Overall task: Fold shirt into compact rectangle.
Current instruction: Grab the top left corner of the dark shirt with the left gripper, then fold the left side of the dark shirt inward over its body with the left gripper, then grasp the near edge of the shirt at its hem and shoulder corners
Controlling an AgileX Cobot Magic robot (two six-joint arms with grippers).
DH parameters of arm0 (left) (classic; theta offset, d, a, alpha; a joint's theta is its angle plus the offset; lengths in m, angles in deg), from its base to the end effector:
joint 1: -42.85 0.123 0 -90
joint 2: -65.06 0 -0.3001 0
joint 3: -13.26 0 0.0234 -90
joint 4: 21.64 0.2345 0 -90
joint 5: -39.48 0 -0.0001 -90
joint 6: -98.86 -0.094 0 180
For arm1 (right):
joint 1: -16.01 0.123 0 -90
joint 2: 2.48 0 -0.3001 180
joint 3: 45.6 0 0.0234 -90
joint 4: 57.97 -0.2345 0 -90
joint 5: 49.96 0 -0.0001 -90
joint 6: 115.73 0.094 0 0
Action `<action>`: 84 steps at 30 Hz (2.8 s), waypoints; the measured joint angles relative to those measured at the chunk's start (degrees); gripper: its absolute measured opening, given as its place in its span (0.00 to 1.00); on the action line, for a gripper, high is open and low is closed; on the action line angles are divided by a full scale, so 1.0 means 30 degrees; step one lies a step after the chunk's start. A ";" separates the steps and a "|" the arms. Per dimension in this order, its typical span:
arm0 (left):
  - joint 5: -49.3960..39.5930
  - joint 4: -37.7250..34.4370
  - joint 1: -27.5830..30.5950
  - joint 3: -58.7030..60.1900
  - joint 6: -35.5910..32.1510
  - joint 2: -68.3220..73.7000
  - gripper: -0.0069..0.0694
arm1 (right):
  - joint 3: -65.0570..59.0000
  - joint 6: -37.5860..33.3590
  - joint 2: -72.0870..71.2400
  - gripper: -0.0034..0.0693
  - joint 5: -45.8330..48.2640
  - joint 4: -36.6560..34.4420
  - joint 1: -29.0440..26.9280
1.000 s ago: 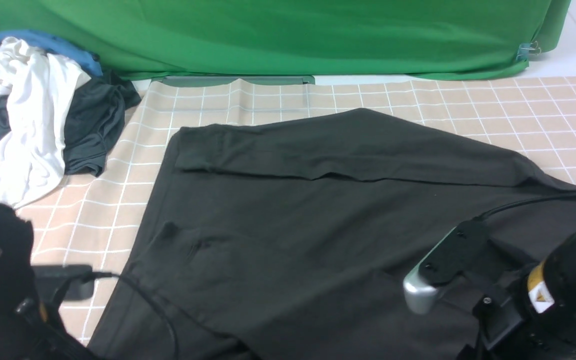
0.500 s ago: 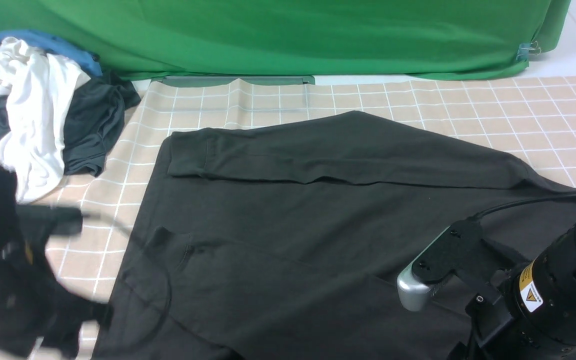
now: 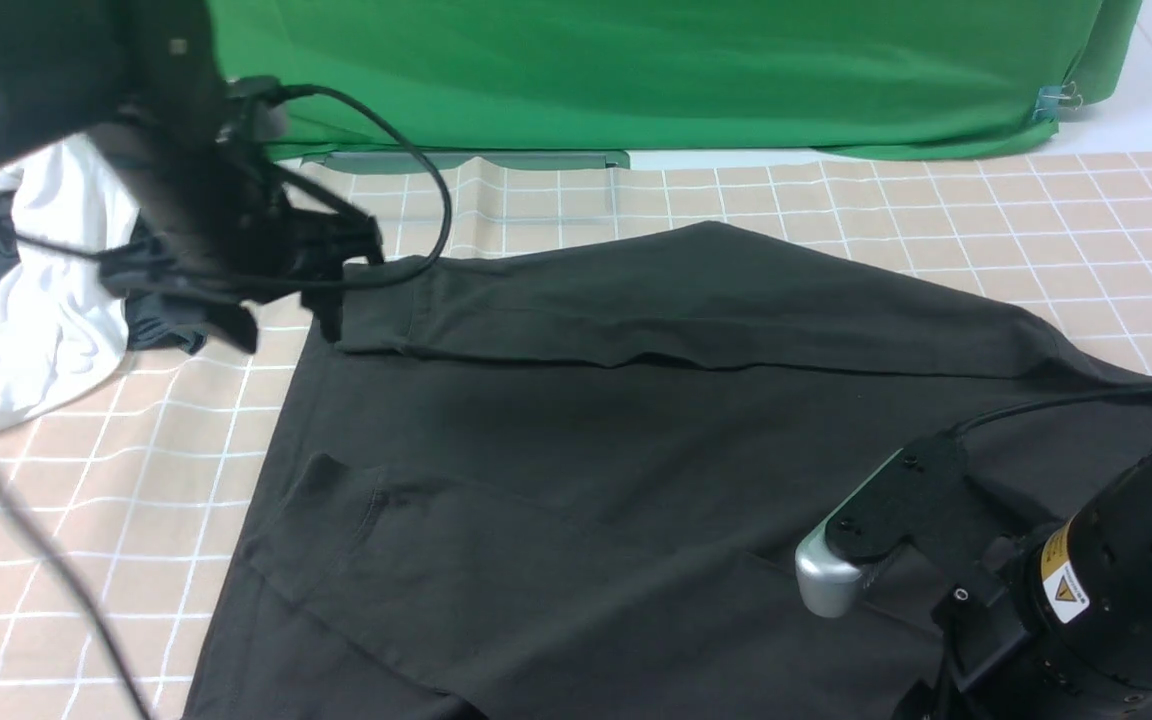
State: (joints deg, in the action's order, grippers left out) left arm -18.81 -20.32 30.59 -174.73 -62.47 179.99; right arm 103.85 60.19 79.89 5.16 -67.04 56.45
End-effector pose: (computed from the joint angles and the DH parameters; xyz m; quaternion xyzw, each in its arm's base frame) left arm 0.3732 -0.0792 0.2583 -0.0507 0.9904 -0.0242 0.1267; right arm 0.1481 0.1422 0.2596 -0.3402 0.9320 0.0982 0.0771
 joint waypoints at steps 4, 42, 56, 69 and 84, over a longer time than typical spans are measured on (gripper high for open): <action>0.0082 0.0017 0.0090 -0.2196 -0.0228 0.2519 0.64 | 0.0425 0.0129 -0.0656 0.69 -0.0039 0.0000 0.0000; -0.1037 -0.0719 0.0085 -0.4008 -0.3969 0.2383 0.14 | 0.2285 0.0231 -0.1756 0.69 -0.0362 0.0272 0.0000; -0.3789 -0.1700 -0.0107 0.1739 -0.2614 -0.2502 0.14 | 0.2285 0.0231 -0.1756 0.69 -0.0405 0.1345 0.0000; -0.3332 -0.1860 -0.1747 0.7867 -0.0820 -0.4959 0.14 | 0.2285 0.0231 -0.1756 0.69 -0.1133 0.2338 0.0000; -0.3700 -0.0315 -0.1781 0.5542 -0.1546 -0.4959 0.59 | 0.3963 0.3036 -0.1738 0.69 -0.0747 0.6568 -0.3579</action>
State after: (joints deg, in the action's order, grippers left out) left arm -29.91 -21.27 25.25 -158.10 -67.10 165.11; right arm 115.74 69.29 74.68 2.92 -47.34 45.72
